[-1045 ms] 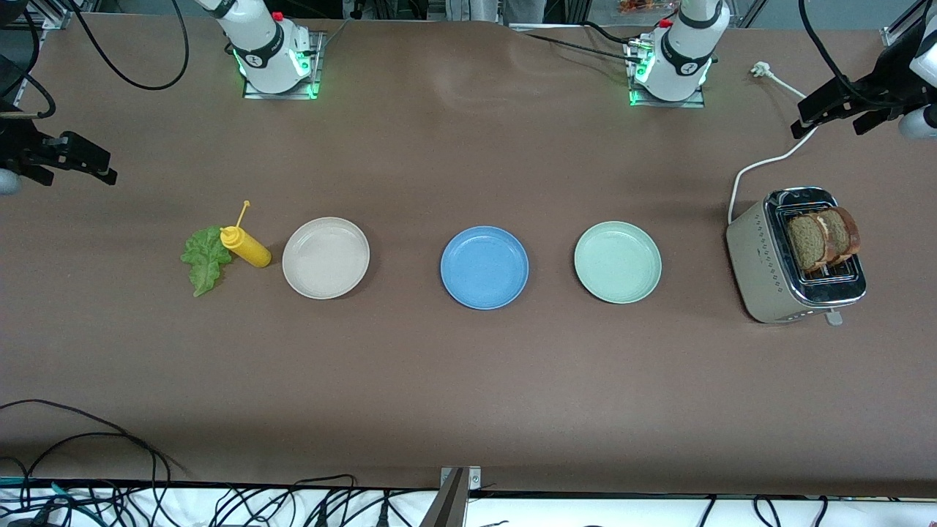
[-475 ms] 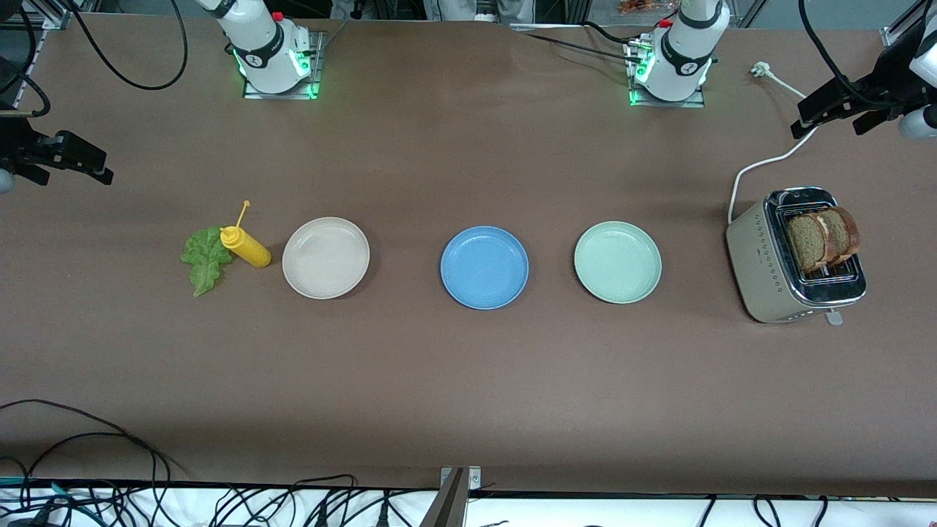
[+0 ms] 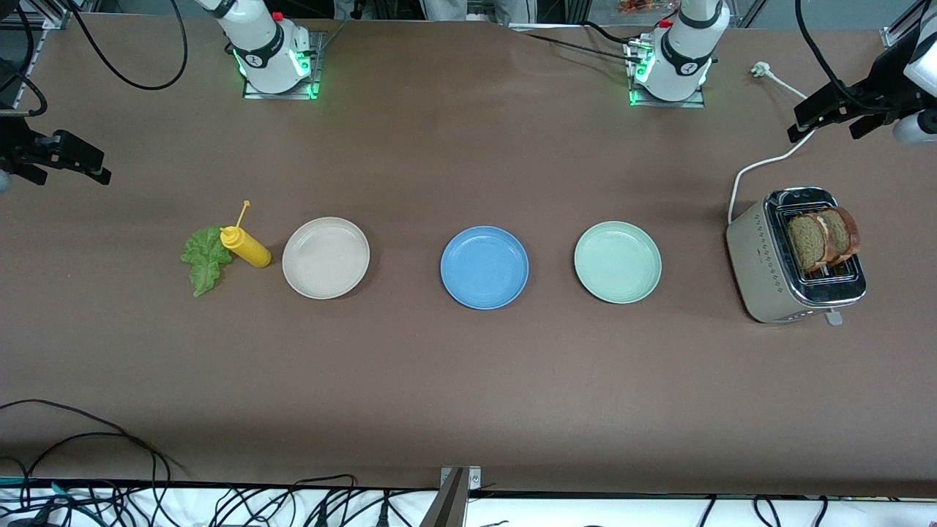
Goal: Make sandwich in blue plate with both arms
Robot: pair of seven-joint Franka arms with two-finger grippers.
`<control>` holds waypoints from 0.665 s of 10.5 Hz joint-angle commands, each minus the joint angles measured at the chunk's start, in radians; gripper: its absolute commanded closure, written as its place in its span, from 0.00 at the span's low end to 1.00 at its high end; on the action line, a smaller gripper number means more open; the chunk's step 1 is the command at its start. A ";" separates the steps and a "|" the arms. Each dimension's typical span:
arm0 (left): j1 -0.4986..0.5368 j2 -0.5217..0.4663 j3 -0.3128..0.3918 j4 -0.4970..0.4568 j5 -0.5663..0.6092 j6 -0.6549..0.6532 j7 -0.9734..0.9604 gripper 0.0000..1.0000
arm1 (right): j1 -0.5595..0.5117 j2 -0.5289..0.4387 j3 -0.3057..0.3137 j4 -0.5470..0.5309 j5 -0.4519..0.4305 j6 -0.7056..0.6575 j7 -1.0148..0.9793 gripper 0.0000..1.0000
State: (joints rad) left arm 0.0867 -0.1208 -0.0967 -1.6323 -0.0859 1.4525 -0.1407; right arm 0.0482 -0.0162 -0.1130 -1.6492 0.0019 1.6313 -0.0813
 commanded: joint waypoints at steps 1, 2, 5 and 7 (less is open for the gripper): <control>0.002 0.003 -0.005 0.005 0.009 0.006 0.012 0.00 | -0.002 0.009 -0.004 0.025 0.003 -0.014 -0.002 0.00; 0.004 0.003 -0.005 0.003 0.009 0.006 0.012 0.00 | -0.004 0.009 -0.004 0.025 0.003 -0.014 -0.003 0.00; 0.010 0.004 -0.005 0.003 0.008 0.006 0.012 0.00 | -0.002 0.009 -0.002 0.025 0.003 -0.016 0.001 0.00; 0.010 0.004 -0.005 0.003 0.008 0.006 0.012 0.00 | -0.002 0.009 -0.002 0.023 0.004 -0.016 -0.002 0.00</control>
